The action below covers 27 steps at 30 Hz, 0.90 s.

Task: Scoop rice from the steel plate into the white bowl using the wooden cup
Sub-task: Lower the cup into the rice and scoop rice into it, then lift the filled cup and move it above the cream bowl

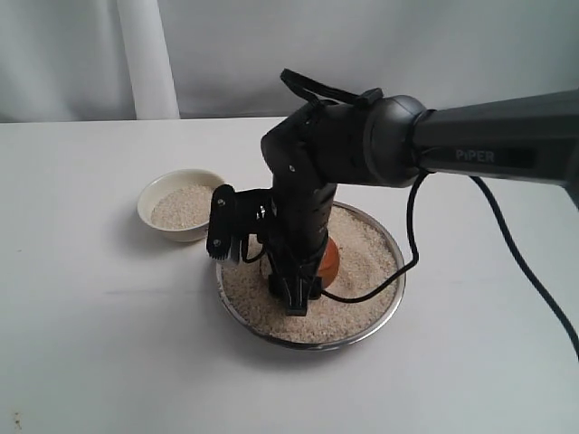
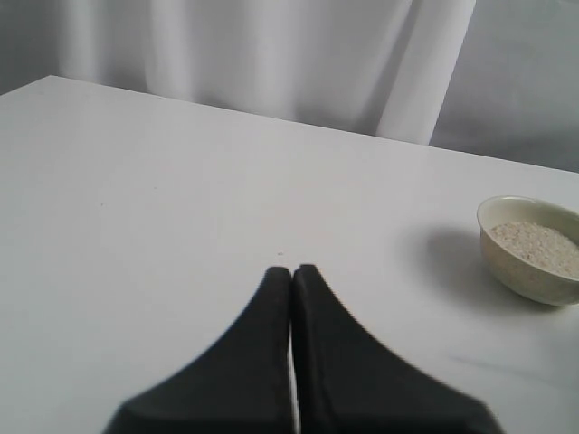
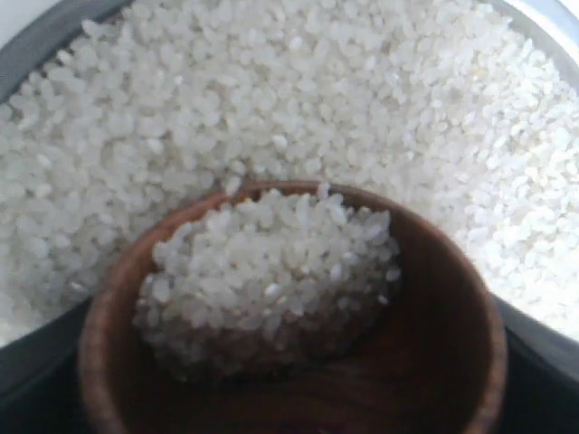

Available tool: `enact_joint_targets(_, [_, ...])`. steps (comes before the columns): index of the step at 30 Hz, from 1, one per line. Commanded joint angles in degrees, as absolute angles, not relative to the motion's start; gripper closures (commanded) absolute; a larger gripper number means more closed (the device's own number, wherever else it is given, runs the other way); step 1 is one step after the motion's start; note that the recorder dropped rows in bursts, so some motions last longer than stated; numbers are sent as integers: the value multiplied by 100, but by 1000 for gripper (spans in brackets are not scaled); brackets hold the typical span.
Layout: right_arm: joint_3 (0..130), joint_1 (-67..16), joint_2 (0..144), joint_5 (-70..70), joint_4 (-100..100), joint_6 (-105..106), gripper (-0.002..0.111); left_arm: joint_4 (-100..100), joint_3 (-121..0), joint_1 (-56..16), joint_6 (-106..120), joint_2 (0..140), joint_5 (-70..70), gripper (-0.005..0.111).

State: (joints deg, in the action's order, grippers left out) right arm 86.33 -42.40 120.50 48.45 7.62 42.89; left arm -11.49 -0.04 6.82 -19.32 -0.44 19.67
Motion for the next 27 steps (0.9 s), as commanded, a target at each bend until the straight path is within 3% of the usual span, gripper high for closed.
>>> enact_joint_targets(1, [8678, -4114, 12037, 4862, 588, 4310, 108, -1128, 0, 674, -1945, 0, 1931, 107])
enact_joint_targets(17, [8448, -3725, 11406, 4643, -376, 4301, 108, -1128, 0, 674, -1945, 0, 1931, 107])
enact_joint_targets(27, [7004, -3377, 10324, 2874, -1138, 4202, 108, -1128, 0, 674, -1945, 0, 1931, 107])
